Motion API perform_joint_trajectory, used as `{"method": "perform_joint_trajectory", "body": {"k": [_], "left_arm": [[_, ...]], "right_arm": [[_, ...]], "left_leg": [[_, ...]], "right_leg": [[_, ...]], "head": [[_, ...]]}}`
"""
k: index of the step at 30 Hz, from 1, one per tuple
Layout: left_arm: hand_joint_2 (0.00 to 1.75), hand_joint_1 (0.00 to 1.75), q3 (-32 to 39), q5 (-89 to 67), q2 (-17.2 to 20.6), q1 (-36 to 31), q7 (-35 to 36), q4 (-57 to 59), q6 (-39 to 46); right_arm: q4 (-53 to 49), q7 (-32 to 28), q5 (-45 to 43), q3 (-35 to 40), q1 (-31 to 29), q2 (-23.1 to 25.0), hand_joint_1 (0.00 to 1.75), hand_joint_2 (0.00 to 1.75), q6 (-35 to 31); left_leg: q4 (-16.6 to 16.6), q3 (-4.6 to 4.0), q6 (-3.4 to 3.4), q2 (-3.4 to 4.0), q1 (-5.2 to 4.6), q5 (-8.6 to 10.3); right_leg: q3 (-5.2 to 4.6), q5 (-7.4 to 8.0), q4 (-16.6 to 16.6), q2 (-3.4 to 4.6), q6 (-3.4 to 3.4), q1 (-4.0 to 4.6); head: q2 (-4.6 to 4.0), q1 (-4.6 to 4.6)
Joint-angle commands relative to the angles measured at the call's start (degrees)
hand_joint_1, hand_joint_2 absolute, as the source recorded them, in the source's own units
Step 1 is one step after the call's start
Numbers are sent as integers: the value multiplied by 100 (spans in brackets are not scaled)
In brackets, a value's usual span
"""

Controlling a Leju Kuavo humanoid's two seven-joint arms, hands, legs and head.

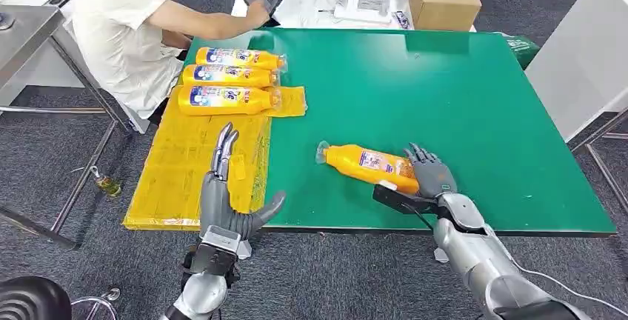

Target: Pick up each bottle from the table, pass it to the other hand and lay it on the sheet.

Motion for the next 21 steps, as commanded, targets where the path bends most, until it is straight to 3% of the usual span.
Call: {"method": "perform_joint_trajectory", "body": {"k": [1,5,6,9,10,17,18,19,21], "left_arm": [[175,0,-112,18,146,-124,13,68,0],[175,0,-115,39,149,-134,21,87,-22],[175,0,-117,43,146,-142,21,93,-27],[175,0,-141,73,152,-166,9,104,-69],[175,0,-144,79,149,-175,7,106,-72],[175,0,-144,79,149,-175,7,106,-72],[175,0,-146,82,148,-179,6,107,-72],[175,0,-149,90,147,-183,2,108,-74],[175,0,-150,138,137,-193,5,124,-107]], "right_arm": [[429,32,16,264,113,78,0,0,-33],[462,-101,-49,270,129,85,0,0,73],[467,-128,-75,258,143,81,0,175,85],[462,-319,-166,268,164,59,0,175,115],[477,-384,-222,249,171,72,19,175,94],[477,-384,-222,249,171,72,19,175,94],[479,-410,-254,239,178,84,136,175,92],[476,-471,-317,216,189,95,171,175,93],[487,-491,-309,243,236,129,175,175,53]], "left_leg": [[-9,19,5,5,6,-5],[-10,20,8,2,5,-3],[-13,24,9,3,7,-3],[-9,16,8,3,6,-2],[-12,19,9,3,5,-1],[-9,20,3,7,5,-1],[-10,23,5,7,6,-1],[-7,21,3,9,6,-2],[-9,24,4,7,8,-1]], "right_leg": [[19,-3,-11,-3,-20,10],[20,-3,-13,-10,-20,10],[25,-2,-18,-11,-23,12],[17,-1,-13,-11,-18,10],[21,-1,-15,-14,-22,10],[13,2,-9,0,-18,8],[16,2,-12,-1,-22,10],[13,2,-9,3,-18,9],[17,3,-13,0,-22,11]], "head": [[0,0],[0,0],[0,0],[0,0],[0,0],[0,0],[0,0],[0,0],[0,0]]}}
